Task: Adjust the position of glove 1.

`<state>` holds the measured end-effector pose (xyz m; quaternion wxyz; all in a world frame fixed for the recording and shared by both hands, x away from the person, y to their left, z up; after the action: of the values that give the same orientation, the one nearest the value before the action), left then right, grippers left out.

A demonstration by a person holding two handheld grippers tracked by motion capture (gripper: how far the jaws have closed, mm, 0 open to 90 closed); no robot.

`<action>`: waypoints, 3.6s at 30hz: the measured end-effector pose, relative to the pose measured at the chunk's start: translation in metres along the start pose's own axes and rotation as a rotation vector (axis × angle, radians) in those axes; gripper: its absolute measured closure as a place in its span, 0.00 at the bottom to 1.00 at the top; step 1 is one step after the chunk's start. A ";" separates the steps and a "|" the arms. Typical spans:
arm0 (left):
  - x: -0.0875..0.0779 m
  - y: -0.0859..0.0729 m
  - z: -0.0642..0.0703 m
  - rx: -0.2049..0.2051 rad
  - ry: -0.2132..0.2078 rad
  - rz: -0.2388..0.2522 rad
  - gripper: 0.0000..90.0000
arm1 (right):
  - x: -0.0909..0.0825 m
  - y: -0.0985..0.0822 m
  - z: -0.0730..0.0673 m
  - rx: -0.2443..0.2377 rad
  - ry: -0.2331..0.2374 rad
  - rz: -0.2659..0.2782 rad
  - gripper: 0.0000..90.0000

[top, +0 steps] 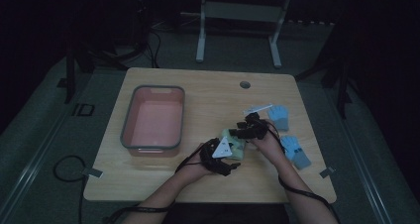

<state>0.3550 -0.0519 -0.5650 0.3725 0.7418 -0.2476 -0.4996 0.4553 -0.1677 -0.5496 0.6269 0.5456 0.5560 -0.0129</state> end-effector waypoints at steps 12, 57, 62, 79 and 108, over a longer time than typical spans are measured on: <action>0.019 -0.013 -0.011 0.077 0.032 -0.118 0.46 | 0.021 -0.017 0.008 0.104 0.147 -0.107 0.48; -0.098 0.031 -0.063 0.228 0.105 -0.287 0.80 | -0.007 0.087 -0.071 0.015 0.209 0.058 0.78; -0.117 0.028 -0.073 0.231 0.129 -0.305 0.81 | -0.002 0.102 -0.084 -0.017 0.200 0.064 0.78; -0.179 -0.022 -0.099 0.253 0.184 -0.335 0.81 | 0.046 0.144 -0.143 -0.072 0.240 0.100 0.78; -0.180 -0.101 -0.133 0.117 0.024 -0.443 0.80 | 0.136 0.150 -0.167 -0.082 0.191 -0.055 0.69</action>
<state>0.4098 0.1822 -0.5155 0.2128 0.8043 -0.1029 -0.5452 0.4868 0.0896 -0.5102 0.5923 0.5028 0.6280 0.0446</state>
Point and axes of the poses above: each handheld gripper's, and its own axes: x roughly forward along the jaws, y roughly out of its top, z roughly to its right, the point moved 5 cm from there along x, roughly forward along the jaws, and after that the axes turned 4 degrees about x, right-handed, at the moved point
